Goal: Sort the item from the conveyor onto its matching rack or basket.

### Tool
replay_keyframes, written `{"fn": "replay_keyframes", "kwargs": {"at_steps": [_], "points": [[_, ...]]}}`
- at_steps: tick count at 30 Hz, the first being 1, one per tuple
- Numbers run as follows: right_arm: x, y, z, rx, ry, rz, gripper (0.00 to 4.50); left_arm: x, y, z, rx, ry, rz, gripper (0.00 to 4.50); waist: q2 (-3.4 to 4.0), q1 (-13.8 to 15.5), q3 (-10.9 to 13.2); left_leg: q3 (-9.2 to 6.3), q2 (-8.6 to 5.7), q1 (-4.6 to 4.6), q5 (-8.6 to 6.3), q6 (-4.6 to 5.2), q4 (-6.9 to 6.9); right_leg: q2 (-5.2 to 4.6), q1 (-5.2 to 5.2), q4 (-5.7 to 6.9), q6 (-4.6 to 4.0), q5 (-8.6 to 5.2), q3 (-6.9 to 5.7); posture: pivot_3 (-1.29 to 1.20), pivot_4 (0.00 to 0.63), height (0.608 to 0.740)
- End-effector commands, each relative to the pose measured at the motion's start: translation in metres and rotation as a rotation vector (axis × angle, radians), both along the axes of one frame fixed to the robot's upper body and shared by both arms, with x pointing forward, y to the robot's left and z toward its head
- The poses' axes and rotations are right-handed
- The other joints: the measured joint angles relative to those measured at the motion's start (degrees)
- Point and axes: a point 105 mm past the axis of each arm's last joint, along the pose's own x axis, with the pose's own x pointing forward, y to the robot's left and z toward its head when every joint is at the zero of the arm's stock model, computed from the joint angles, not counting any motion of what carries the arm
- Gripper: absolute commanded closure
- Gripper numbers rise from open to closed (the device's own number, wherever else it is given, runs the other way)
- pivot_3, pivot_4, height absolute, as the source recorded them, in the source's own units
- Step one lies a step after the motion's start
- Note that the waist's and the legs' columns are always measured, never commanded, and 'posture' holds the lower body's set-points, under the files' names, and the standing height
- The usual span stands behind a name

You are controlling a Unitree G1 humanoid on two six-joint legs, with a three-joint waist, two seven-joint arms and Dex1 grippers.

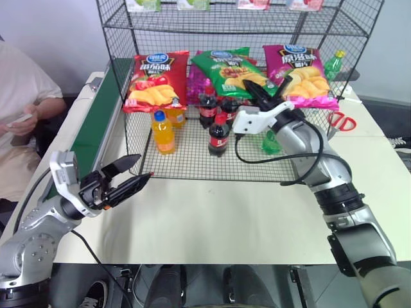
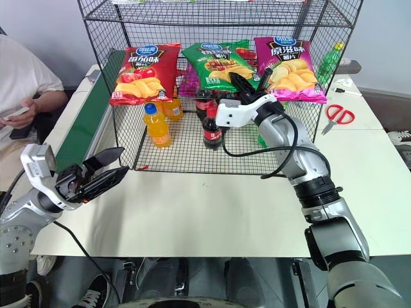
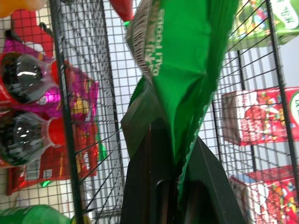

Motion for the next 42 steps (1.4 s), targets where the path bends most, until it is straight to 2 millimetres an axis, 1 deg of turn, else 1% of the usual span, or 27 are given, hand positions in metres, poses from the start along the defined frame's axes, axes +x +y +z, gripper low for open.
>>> {"fn": "replay_keyframes", "kwargs": {"at_steps": [1,3,7,8,10,11,13,14,16,19,21,22,26,28,30,31,34,35,36,38,39,41,42], "points": [[-0.003,0.006,0.018,0.063,-0.04,0.033,4.19,-0.003,-0.006,0.01,0.005,-0.038,-0.02,0.01,0.0,-0.03,0.0,0.0,0.0,0.0,0.0,0.0,0.0,0.0,0.0,0.0,0.0,0.0,0.0,0.0,0.15,0.739],[-0.003,0.005,0.02,0.086,-0.035,0.035,3.59,-0.003,-0.007,0.009,0.006,-0.035,-0.024,0.0,0.0,-0.05,0.0,0.0,0.0,0.0,0.0,0.0,0.0,0.0,0.0,0.01,0.0,0.0,0.0,0.0,0.15,0.739],[-0.004,0.005,0.024,0.098,-0.031,0.035,1.7,-0.002,-0.008,0.009,0.008,-0.032,-0.025,0.0,0.0,-0.05,0.0,0.0,0.0,0.0,0.0,0.0,0.0,0.0,0.0,0.02,0.0,0.0,0.0,0.0,0.15,0.739],[-0.008,0.013,0.024,0.103,-0.014,0.085,1.13,-0.002,-0.008,0.009,0.009,-0.032,-0.024,0.0,0.0,-0.05,0.0,0.0,0.0,0.0,0.0,0.0,0.0,0.0,0.0,0.02,0.0,0.0,0.0,0.0,0.15,0.739],[-0.015,0.026,0.02,0.108,0.031,0.148,0.27,-0.001,-0.008,0.009,0.007,-0.03,-0.022,0.0,-0.01,-0.16,-0.01,0.0,0.01,0.02,0.0,-0.01,0.0,0.01,0.01,0.04,0.0,0.0,0.0,0.0,0.15,0.739],[-0.019,0.033,0.019,0.128,0.059,0.19,0.27,-0.001,-0.008,0.008,0.009,-0.027,-0.024,0.0,-0.01,-0.34,-0.01,-0.01,0.01,0.02,0.0,0.0,0.0,0.02,0.02,0.04,0.0,0.0,-0.01,0.0,0.15,0.739],[-0.026,0.04,0.02,0.147,0.074,0.23,0.27,-0.001,-0.008,0.007,0.012,-0.023,-0.027,0.0,-0.01,-0.82,-0.01,-0.02,0.02,0.02,0.0,0.0,0.0,0.02,0.01,0.06,0.0,0.0,-0.01,0.0,0.15,0.739],[-0.029,0.043,0.021,0.187,0.098,0.264,0.27,-0.001,-0.009,0.007,0.013,-0.022,-0.027,0.0,-0.01,-0.98,-0.01,-0.02,0.02,0.02,0.0,0.0,0.0,0.02,0.01,0.06,0.0,0.0,-0.01,0.0,0.15,0.739],[-0.032,0.044,0.027,0.235,0.109,0.294,0.27,0.0,-0.009,0.008,0.011,-0.023,-0.027,0.0,-0.01,-1.12,-0.01,-0.02,0.03,0.02,0.0,0.0,0.0,0.02,0.02,0.06,0.01,0.0,-0.01,0.0,0.15,0.739],[-0.034,0.044,0.03,0.284,0.134,0.325,0.27,0.0,-0.012,0.007,0.012,-0.02,-0.032,0.0,-0.01,-1.11,-0.01,-0.03,0.02,0.02,0.0,0.0,0.01,0.01,0.02,0.07,0.01,0.0,-0.02,0.0,0.15,0.739],[-0.04,0.048,0.033,0.376,0.179,0.403,0.27,-0.001,-0.013,0.006,0.017,-0.017,-0.036,0.0,-0.01,-1.15,-0.01,-0.03,0.02,0.02,0.0,0.0,0.01,0.01,0.02,0.07,0.01,0.01,-0.03,0.0,0.15,0.739],[-0.045,0.055,0.033,0.441,0.237,0.477,0.27,-0.001,-0.013,0.005,0.018,-0.018,-0.037,0.0,-0.01,-1.17,-0.01,-0.03,0.02,0.02,0.0,0.0,0.01,0.01,0.02,0.07,0.01,0.0,-0.03,0.0,0.15,0.739],[-0.054,0.062,0.033,0.557,0.327,0.601,0.27,0.0,-0.013,0.006,0.022,-0.02,-0.034,0.0,-0.01,-1.24,-0.01,-0.04,0.06,0.02,0.0,0.0,0.0,0.02,0.01,0.09,0.01,0.0,-0.04,0.0,0.15,0.739],[-0.051,0.061,0.037,0.653,0.339,0.607,0.27,0.0,-0.013,0.006,0.023,-0.02,-0.033,0.0,-0.01,-1.22,-0.01,-0.04,0.05,0.02,0.0,0.0,0.0,0.02,0.01,0.09,0.01,0.01,-0.04,0.0,0.15,0.739],[-0.045,0.066,0.035,0.649,0.34,0.592,0.27,0.001,-0.013,0.004,0.019,-0.005,-0.04,0.0,-0.01,-1.21,-0.01,-0.05,0.05,0.02,0.0,-0.01,0.0,0.01,0.01,0.11,0.01,0.01,-0.04,0.0,0.15,0.739],[-0.047,0.07,0.037,0.663,0.353,0.629,0.27,0.001,-0.014,0.004,0.025,-0.005,-0.042,0.0,-0.01,-1.21,-0.01,-0.05,0.04,0.02,0.0,-0.01,0.0,0.01,0.0,0.12,0.01,0.01,-0.04,0.0,0.15,0.739],[-0.057,0.07,0.043,0.773,0.426,0.749,0.27,0.001,-0.015,0.006,0.034,-0.007,-0.039,0.0,-0.01,-1.2,-0.01,-0.05,0.03,0.02,0.0,-0.01,0.01,0.0,0.0,0.13,0.01,0.01,-0.04,0.0,0.15,0.739],[-0.066,0.07,0.043,0.789,0.472,0.816,0.27,0.002,-0.014,0.006,0.04,-0.006,-0.031,0.0,-0.01,-1.2,-0.01,-0.05,0.04,0.02,0.0,-0.01,0.0,0.0,-0.01,0.13,0.01,0.01,-0.04,0.0,0.15,0.739],[-0.073,0.064,0.04,0.829,0.534,0.867,0.27,0.001,-0.012,0.006,0.056,-0.009,-0.02,0.0,-0.01,-1.16,-0.01,-0.05,0.04,0.02,0.0,-0.01,0.0,0.0,-0.01,0.13,0.01,0.01,-0.04,0.0,0.15,0.739],[-0.089,0.034,0.035,0.92,0.676,0.947,0.27,0.005,0.0,0.005,0.129,-0.045,0.076,0.0,-0.03,-0.73,-0.02,-0.12,0.04,0.01,-0.01,0.01,-0.01,0.0,0.07,0.05,0.01,0.0,-0.12,0.0,0.15,0.739],[-0.094,0.022,0.033,0.947,0.725,0.956,0.27,0.008,0.006,0.005,0.16,-0.05,0.114,0.0,-0.02,-0.45,-0.02,-0.16,0.04,0.01,-0.04,0.06,-0.02,-0.03,0.14,-0.02,0.01,0.01,-0.15,0.0,0.15,0.739],[-0.104,-0.008,0.021,0.934,0.815,0.912,0.27,0.013,0.021,0.007,0.22,-0.073,0.21,0.0,-0.02,-0.08,-0.01,-0.15,-0.03,-0.01,-0.08,0.13,-0.02,-0.13,0.2,-0.13,0.01,0.01,-0.14,0.0,0.15,0.739],[-0.109,-0.02,0.012,0.905,0.863,0.869,0.27,0.014,0.026,0.007,0.255,-0.079,0.245,0.0,-0.02,0.18,-0.01,-0.15,-0.07,-0.01,-0.09,0.15,-0.02,-0.17,0.22,-0.16,0.01,0.01,-0.13,0.0,0.15,0.739]]}}
